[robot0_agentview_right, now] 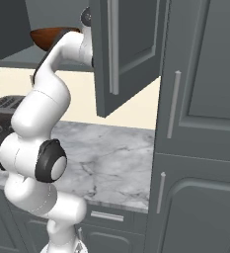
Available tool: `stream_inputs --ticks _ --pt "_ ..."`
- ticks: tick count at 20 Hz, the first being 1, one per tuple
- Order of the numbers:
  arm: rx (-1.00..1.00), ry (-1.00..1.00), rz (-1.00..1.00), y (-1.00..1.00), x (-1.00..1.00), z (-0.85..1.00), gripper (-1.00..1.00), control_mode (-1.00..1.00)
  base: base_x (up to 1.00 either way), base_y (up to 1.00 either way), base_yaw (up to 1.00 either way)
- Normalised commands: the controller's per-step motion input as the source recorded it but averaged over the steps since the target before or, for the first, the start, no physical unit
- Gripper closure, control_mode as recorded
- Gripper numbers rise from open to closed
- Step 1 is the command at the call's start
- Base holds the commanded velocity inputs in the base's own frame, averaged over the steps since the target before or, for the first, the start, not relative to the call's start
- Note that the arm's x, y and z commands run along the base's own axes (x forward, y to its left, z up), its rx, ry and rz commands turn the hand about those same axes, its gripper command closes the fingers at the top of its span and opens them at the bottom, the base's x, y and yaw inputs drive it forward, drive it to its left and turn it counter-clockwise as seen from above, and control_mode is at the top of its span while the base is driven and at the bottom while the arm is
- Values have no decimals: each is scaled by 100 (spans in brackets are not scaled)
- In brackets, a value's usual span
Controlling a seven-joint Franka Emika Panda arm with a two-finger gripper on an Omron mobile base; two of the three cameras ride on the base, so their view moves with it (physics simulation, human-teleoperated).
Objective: Open the cabinet. Pick the bowls from the counter and place them in the cabinet. Then close the cabinet.
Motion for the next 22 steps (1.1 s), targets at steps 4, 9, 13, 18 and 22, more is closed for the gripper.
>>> stream_inputs --ticks 4,9,13,18,22 --pt "0 0 0 0 15 0 -100 -100 0 0 0" --pt "0 0 0 0 0 0 -100 -100 0 0 0" --pt "0 -2 0 0 -3 0 -100 -100 0 0 0" --pt "-1 -33 0 0 -20 37 -100 -100 0 0 0" --pt "-2 -35 0 0 -20 35 -100 -100 0 0 0"
